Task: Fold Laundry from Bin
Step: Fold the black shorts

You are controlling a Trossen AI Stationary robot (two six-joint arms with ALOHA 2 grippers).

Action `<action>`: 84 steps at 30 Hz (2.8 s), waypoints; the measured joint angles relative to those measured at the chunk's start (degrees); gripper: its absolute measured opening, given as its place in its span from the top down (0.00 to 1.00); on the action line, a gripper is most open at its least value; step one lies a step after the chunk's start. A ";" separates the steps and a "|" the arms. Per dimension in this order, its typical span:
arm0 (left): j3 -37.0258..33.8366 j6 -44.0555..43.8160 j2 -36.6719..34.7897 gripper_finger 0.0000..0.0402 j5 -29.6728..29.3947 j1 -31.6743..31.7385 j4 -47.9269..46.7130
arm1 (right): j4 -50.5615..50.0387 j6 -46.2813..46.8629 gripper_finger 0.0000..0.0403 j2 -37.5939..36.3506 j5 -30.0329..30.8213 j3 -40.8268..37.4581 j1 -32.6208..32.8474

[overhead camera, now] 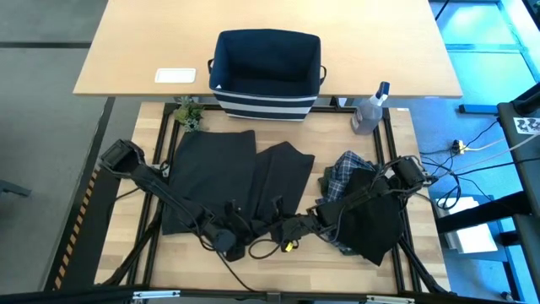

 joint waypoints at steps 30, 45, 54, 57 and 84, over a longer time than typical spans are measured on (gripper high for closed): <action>-0.07 -1.29 1.92 0.42 -4.86 -0.77 8.24 | -0.67 7.32 1.00 0.00 -2.86 4.35 -3.43; -0.02 -11.20 6.95 0.42 -11.75 -0.99 3.36 | -3.98 12.01 1.00 -3.30 -5.86 4.46 -3.37; -0.02 -16.12 9.63 0.59 -14.71 -1.74 3.60 | -5.11 13.11 1.00 -3.30 -6.18 4.44 -3.37; -0.02 -15.86 9.63 0.74 -16.82 -2.34 3.80 | -5.26 13.11 1.00 -3.30 -7.04 4.44 -3.37; -0.03 21.73 9.59 0.98 -10.39 -1.93 6.62 | -7.71 18.77 0.97 -3.26 -9.61 4.40 -3.32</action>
